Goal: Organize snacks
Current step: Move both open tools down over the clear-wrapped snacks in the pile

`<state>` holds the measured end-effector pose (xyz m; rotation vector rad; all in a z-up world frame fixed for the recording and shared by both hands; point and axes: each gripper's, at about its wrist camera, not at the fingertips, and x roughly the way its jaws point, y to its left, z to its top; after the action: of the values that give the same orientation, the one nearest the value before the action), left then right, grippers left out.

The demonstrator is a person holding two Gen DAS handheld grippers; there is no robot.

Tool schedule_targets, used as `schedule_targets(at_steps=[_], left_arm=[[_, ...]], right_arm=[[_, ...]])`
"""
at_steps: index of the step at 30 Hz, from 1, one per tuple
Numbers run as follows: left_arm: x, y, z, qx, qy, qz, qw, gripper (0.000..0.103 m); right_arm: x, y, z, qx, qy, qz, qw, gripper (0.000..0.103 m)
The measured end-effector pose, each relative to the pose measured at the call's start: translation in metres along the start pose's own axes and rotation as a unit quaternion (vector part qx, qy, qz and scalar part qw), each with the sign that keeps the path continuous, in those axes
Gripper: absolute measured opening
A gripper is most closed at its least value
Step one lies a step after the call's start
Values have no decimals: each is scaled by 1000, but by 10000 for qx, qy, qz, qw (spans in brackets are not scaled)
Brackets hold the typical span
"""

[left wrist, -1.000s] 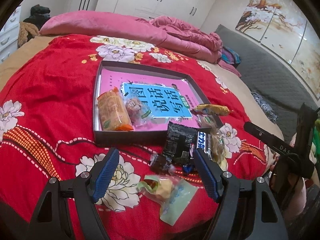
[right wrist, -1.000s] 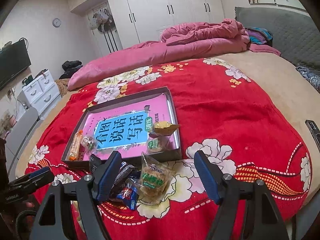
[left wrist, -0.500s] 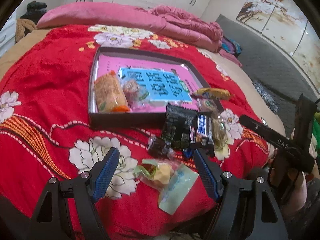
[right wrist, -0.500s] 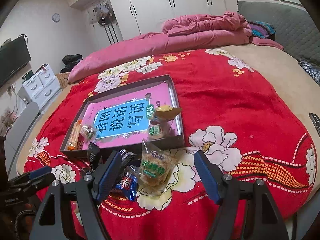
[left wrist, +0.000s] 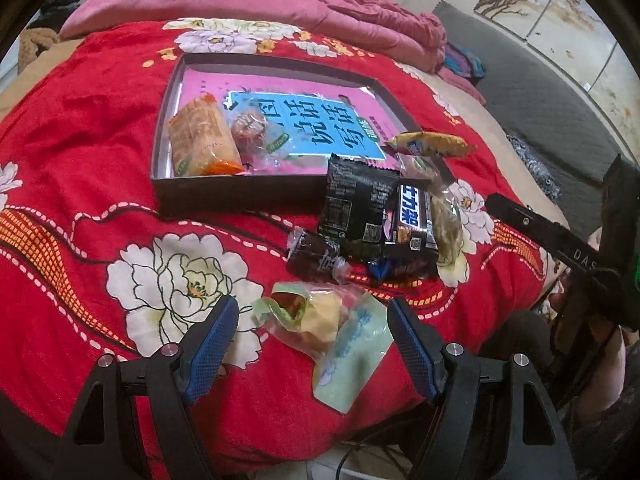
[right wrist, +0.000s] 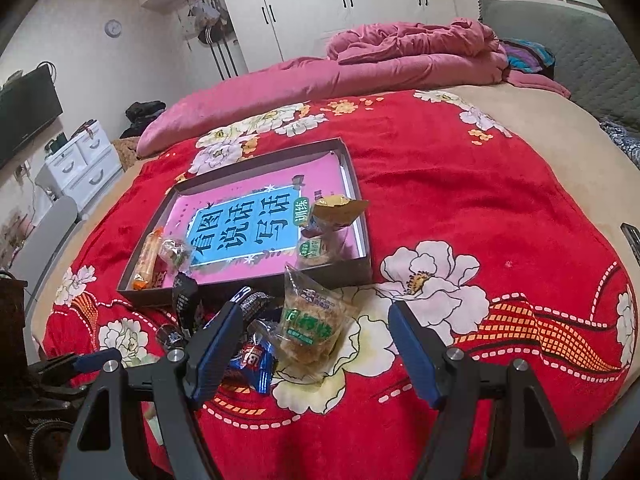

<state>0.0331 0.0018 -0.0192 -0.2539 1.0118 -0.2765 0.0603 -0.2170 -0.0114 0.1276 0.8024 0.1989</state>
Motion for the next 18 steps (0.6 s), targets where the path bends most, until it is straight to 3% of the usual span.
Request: schedule_targets(at_steps=[18], left_arm=[[23,1,-5,-32,392,77,9992,78]], right_arm=[[24,-7,-13,274,505,-16,9983,75]])
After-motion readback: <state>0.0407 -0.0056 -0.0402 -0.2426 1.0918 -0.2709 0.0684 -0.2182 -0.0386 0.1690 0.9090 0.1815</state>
